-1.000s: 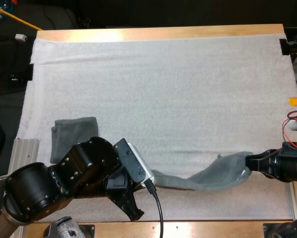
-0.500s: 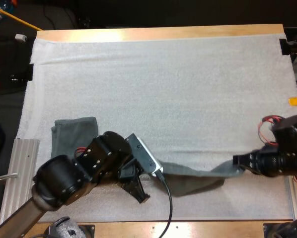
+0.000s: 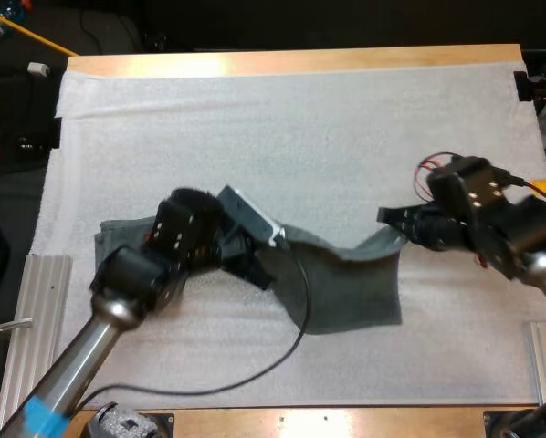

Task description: Pick towel from pile, fold and stack

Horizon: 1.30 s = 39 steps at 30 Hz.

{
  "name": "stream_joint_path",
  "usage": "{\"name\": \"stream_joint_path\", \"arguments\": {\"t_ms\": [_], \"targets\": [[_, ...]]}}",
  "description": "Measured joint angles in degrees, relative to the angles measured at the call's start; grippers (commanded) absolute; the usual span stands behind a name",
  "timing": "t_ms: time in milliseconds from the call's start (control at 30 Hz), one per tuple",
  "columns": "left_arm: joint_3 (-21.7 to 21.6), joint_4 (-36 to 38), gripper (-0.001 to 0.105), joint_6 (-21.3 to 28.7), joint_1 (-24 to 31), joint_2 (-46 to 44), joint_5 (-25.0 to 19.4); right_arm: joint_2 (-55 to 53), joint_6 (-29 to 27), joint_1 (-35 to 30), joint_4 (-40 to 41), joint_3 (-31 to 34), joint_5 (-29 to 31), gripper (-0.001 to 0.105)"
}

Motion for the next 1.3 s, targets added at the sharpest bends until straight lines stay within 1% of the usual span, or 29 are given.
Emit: {"name": "stream_joint_path", "arguments": {"t_ms": [67, 167, 267, 367, 567, 733, 933, 1200, 1300], "targets": [[0.00, -1.85, 0.007, 0.00, 1.02, 2.54, 0.47, 1.56, 1.56, 0.00, -1.34, 0.00, 1.27, 0.000], [0.00, -3.25, 0.007, 0.00, 2.25, 6.13, 0.55, 3.51, 2.58, 0.00, -3.89, 0.00, 1.81, 0.000], [0.00, -5.29, 0.007, 0.00, 3.10, 8.91, 0.79, 5.36, 4.76, 0.00, -6.44, 0.00, 2.12, 0.000], [0.00, -7.89, 0.007, 0.00, 3.33, 11.40, 1.44, 6.77, 6.92, 0.00, -9.27, 0.00, 4.43, 0.000], [0.00, -9.81, 0.007, 0.00, 3.33, 14.59, 1.75, 7.08, 10.17, -0.19, -11.11, 0.00, 12.67, 0.000], [0.00, -13.51, 0.007, 0.00, 3.33, 14.93, 1.75, 7.08, 10.52, -2.09, -11.61, 0.28, 15.35, 0.000], [0.00, -19.59, 0.007, 0.05, 3.33, 14.98, 1.75, 7.08, 11.07, -4.86, -14.01, 0.61, 15.48, 0.000], [0.00, -21.64, 0.007, 0.13, 3.33, 18.18, 1.75, 7.08, 11.25, -5.23, -19.15, 4.18, 12.03, 0.000], [0.00, -21.70, 0.016, 0.13, 3.33, 19.90, 1.75, 7.08, 11.25, -5.23, -20.91, 5.36, 10.33, 0.000]]}}
